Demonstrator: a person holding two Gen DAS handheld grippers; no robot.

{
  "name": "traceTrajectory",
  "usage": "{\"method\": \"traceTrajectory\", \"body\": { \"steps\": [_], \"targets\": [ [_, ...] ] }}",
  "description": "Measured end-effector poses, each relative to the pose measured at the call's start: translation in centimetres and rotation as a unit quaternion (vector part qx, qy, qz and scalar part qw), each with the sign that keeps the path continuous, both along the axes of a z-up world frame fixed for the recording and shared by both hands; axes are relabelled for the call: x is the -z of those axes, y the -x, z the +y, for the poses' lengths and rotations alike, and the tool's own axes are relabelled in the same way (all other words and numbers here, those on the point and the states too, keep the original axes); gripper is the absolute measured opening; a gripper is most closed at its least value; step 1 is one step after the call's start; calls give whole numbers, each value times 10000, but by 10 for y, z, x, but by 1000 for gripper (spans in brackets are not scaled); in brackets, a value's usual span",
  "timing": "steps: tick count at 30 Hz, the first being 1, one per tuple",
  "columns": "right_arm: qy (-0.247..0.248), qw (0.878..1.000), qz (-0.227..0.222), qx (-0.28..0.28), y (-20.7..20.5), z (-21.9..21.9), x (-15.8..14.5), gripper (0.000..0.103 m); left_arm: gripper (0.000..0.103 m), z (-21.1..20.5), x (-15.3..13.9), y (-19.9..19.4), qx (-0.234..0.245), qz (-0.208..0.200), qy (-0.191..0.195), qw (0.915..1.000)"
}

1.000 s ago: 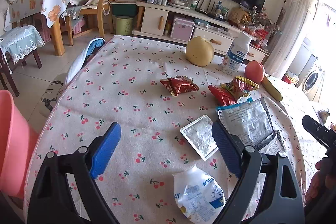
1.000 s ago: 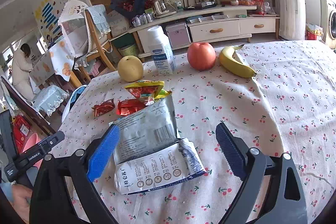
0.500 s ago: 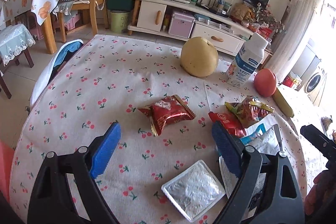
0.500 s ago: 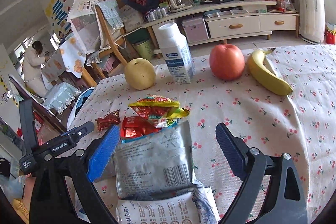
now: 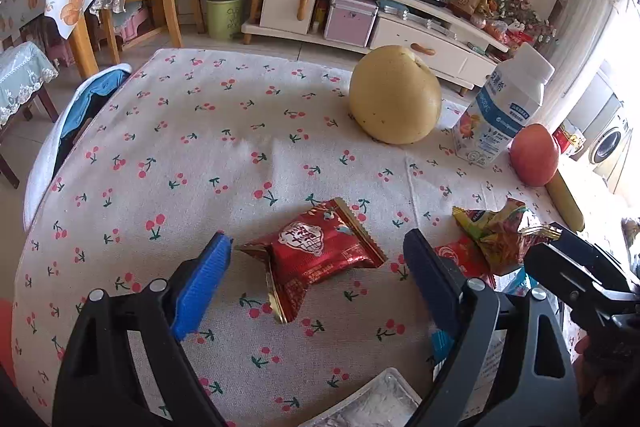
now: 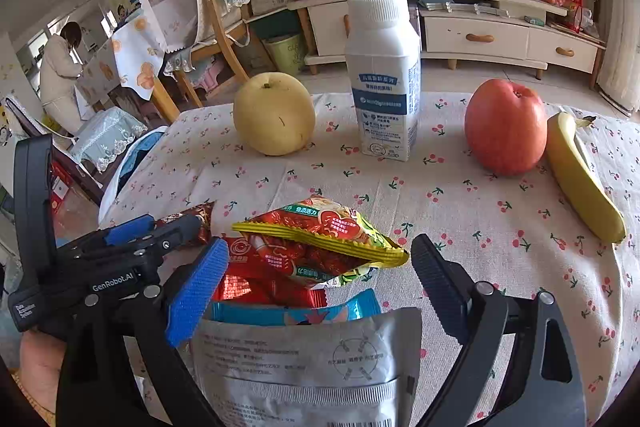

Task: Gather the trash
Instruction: 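Bring both tools back toward the remaining wrappers on the table, then close the left tool on the red snack bag while the right tool grasps the yellow-green chip bag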

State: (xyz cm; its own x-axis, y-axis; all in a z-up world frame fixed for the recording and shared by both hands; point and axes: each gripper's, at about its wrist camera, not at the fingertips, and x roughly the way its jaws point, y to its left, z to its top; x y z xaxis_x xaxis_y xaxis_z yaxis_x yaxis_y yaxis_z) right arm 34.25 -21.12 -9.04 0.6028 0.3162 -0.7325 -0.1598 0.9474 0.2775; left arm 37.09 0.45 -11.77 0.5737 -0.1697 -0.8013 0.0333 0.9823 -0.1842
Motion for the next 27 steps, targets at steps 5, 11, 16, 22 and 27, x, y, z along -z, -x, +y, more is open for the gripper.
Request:
{"method": "traceTrajectory", "body": {
  "steps": [5, 11, 16, 22, 27],
  "targets": [
    [135, 9997, 59, -213, -10, 13, 8, 87, 88, 8, 9, -6, -77, 256, 224, 9994],
    [177, 9993, -119, -299, -5, 16, 6, 44, 67, 8, 9, -4, -155, 200, 68, 9997],
    [257, 9990, -209, -294, -1, 13, 7, 27, 65, 9, 7, 0, -177, 184, 116, 9996],
    [187, 9986, -290, -391, 12, 11, 4, 19, 57, 13, 3, 11, -196, 54, 178, 9996],
    [226, 9980, -440, -406, 28, 10, -5, 14, 46, 16, -2, 22, -154, -31, 234, 9996]
  ]
}}
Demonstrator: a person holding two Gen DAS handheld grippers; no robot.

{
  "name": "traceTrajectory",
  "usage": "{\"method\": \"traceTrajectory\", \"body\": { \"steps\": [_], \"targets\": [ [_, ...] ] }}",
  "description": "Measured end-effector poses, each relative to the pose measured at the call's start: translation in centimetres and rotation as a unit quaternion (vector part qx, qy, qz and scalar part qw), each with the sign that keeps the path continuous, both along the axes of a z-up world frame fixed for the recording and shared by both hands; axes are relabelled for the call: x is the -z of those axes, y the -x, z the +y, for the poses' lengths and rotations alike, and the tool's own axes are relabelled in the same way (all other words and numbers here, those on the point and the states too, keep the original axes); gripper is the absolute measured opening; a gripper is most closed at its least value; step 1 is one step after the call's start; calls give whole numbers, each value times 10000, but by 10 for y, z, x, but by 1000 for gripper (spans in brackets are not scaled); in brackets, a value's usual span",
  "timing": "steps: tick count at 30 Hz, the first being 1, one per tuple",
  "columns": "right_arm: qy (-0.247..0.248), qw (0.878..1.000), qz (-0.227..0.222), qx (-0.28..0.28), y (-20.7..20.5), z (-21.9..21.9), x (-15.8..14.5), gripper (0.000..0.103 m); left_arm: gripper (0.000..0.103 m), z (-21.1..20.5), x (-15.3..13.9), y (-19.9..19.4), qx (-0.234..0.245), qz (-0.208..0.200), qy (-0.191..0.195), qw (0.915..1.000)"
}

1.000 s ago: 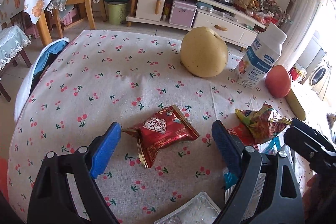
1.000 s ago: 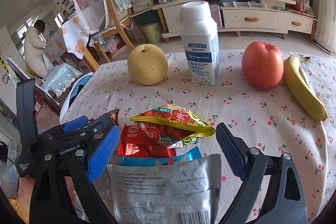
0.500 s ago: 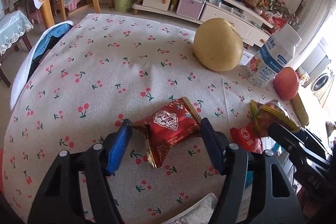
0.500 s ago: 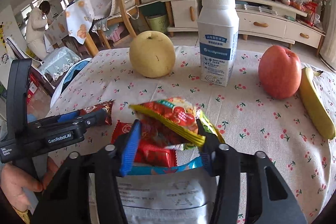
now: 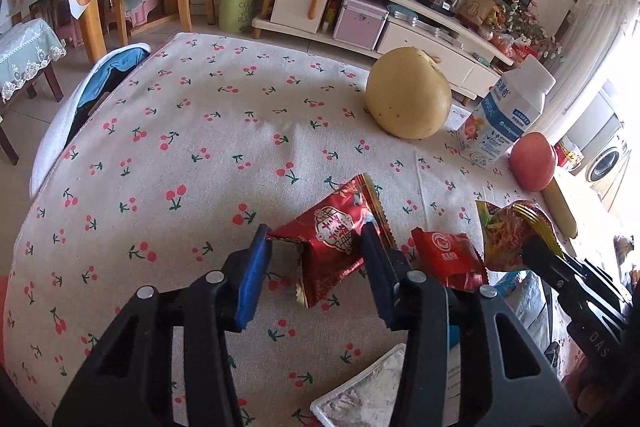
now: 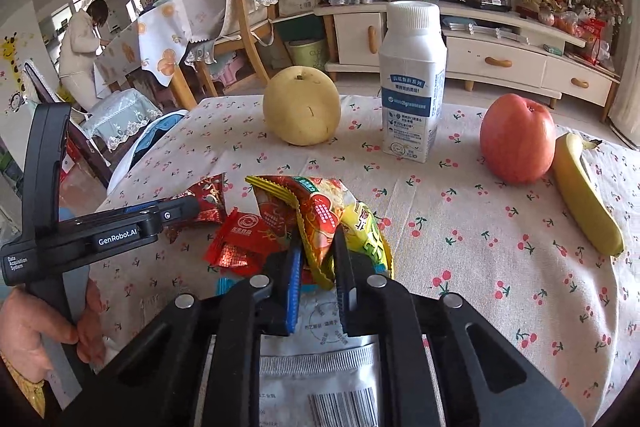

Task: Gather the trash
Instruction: 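Close the left tool on the red snack bag while the right tool grasps the yellow-green chip bag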

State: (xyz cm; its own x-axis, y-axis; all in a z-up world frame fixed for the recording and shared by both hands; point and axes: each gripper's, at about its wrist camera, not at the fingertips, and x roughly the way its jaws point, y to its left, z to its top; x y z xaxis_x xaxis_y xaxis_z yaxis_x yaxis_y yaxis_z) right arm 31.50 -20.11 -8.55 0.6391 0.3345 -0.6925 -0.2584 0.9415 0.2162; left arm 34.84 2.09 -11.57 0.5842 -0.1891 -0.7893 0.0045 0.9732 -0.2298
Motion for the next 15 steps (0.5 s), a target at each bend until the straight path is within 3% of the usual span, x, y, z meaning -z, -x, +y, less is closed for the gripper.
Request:
{"method": "traceTrajectory", "body": {
  "steps": [6, 8, 11, 15],
  "targets": [
    [-182, 9998, -89, -11, 16, 0, -11, 12, 36, 1, 0, 13, 267, 43, 189, 9995],
    [-277, 9996, -107, -38, 23, 1, -15, 12, 24, -3, 4, 18, 535, 202, 365, 9977],
    [-436, 9990, -114, -28, 32, 0, -21, 12, 24, -12, 10, 26, 953, 425, 443, 9936],
    [-672, 9977, -99, 18, 44, -5, -28, 12, 24, -12, 2, 33, 1071, 231, 301, 9935]
  ]
}}
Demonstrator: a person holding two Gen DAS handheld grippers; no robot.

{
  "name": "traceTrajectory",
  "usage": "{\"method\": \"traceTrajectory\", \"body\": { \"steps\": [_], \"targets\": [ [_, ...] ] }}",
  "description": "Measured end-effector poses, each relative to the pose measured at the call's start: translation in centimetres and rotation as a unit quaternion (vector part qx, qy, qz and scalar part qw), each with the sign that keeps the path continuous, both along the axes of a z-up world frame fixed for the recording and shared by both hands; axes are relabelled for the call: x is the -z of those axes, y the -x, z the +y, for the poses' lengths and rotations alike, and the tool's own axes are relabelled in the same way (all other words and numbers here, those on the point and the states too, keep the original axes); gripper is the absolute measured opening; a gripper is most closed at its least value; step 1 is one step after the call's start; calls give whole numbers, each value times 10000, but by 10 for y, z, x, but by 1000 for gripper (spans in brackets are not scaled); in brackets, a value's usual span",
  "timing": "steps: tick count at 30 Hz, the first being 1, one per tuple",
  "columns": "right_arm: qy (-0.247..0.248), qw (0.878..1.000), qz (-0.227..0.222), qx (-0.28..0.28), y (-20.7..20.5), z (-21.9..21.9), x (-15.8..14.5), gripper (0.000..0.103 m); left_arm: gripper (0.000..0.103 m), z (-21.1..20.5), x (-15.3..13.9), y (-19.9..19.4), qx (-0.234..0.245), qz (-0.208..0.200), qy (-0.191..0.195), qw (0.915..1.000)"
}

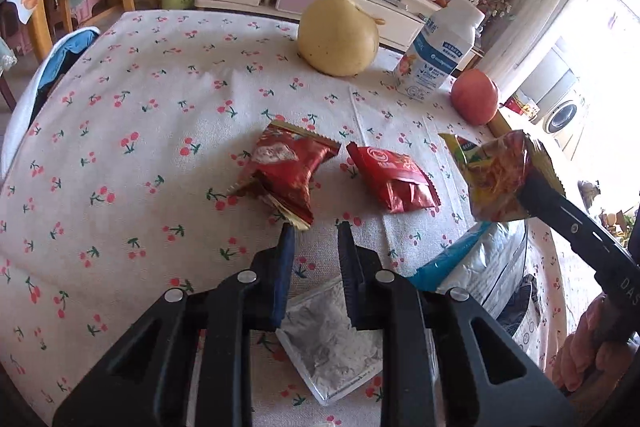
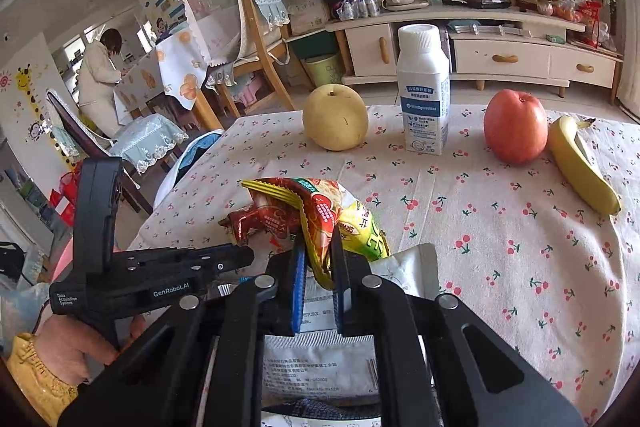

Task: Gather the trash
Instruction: 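Close the left tool on the red snack bag while the right tool grasps the yellow-green chip bag, then lift the red snack bag with the left tool while the right tool lifts the chip bag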

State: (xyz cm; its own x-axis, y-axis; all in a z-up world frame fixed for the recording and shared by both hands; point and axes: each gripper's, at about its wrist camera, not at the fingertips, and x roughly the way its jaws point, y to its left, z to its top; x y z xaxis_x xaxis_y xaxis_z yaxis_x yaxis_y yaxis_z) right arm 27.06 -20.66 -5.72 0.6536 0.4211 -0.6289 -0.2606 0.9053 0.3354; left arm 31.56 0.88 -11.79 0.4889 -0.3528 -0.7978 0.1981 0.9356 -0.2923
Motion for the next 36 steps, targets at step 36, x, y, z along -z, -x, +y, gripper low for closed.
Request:
{"method": "traceTrajectory", "body": {
  "steps": [36],
  "targets": [
    [-66, 9995, -308, -13, 15, 5, -12, 12, 41, 2, 1, -11, -71, -516, -1186, 9916]
  ]
}}
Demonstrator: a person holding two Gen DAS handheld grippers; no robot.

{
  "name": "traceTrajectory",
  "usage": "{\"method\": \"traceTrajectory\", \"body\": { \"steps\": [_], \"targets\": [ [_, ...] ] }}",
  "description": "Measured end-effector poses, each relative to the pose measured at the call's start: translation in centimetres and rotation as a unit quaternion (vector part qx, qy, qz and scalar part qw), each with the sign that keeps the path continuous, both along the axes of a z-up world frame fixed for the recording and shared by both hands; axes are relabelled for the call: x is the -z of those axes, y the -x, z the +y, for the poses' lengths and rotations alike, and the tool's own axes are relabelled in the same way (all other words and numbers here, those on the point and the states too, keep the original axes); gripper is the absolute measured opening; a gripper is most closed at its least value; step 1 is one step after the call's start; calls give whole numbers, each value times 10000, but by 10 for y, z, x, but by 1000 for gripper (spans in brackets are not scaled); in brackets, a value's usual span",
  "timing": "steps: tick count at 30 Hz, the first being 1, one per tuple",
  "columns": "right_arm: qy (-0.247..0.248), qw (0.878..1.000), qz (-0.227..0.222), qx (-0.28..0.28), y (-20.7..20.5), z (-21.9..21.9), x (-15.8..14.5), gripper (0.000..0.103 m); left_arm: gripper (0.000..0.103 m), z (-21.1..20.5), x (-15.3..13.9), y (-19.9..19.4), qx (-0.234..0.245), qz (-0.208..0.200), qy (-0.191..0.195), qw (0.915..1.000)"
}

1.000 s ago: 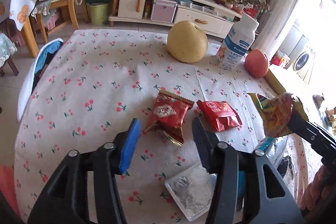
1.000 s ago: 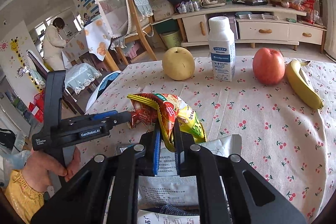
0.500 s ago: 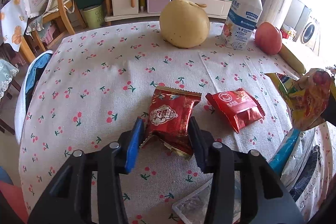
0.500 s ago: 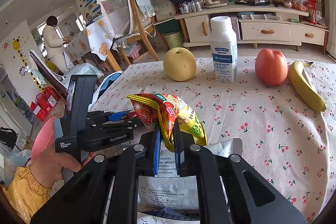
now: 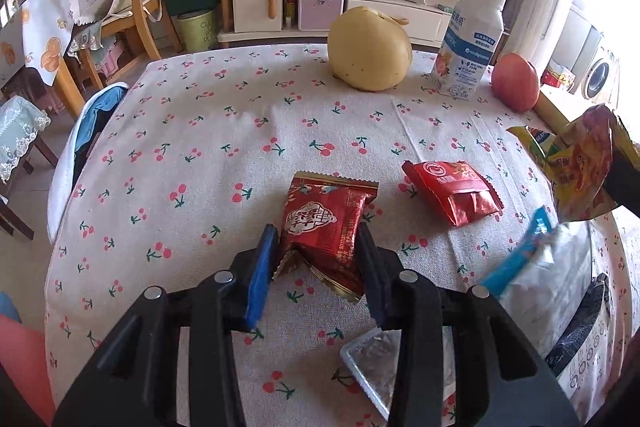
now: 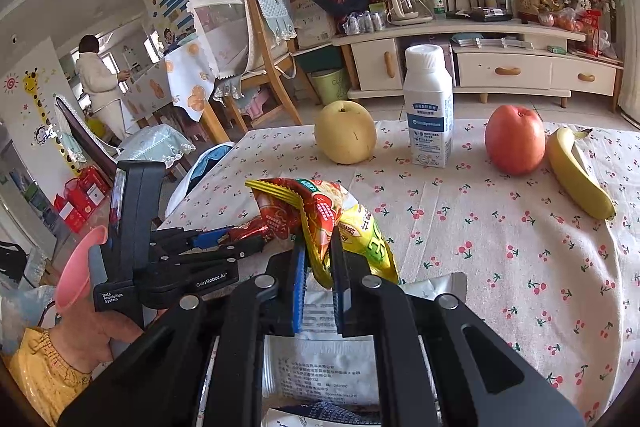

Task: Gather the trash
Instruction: 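Lift the red snack bag with the left tool while the right tool lifts the chip bag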

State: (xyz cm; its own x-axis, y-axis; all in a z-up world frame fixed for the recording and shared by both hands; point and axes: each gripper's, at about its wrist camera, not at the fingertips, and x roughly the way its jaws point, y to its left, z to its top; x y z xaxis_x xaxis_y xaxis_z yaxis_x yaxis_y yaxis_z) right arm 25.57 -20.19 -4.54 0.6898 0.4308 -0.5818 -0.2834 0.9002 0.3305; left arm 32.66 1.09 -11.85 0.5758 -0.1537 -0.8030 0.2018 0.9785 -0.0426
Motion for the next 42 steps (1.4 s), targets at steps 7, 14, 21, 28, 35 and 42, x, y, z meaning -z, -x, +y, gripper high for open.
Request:
{"method": "traceTrajectory", "body": {
  "steps": [7, 14, 21, 28, 35, 42],
  "targets": [
    [86, 9999, -91, -117, 8, 15, -5, 8, 41, 17, -11, 16, -195, -82, 341, 9992],
    [229, 9995, -163, -163, 17, 27, -8, 7, 41, 30, -21, 38, -290, -114, 606, 9977],
    [310, 9990, -280, -186, 28, 38, -15, 7, 41, 35, -29, 57, -324, -206, 701, 9968],
    [330, 9988, -306, -180, 40, 43, -17, 7, 41, 41, -34, 72, -397, -223, 838, 9954],
    [269, 9991, -303, -94, 60, 43, -21, 7, 41, 49, -39, 96, -454, -227, 1029, 9934],
    [224, 9994, -278, -12, 81, 43, -25, 7, 41, 59, -44, 123, -500, -279, 1125, 9920]
  ]
}}
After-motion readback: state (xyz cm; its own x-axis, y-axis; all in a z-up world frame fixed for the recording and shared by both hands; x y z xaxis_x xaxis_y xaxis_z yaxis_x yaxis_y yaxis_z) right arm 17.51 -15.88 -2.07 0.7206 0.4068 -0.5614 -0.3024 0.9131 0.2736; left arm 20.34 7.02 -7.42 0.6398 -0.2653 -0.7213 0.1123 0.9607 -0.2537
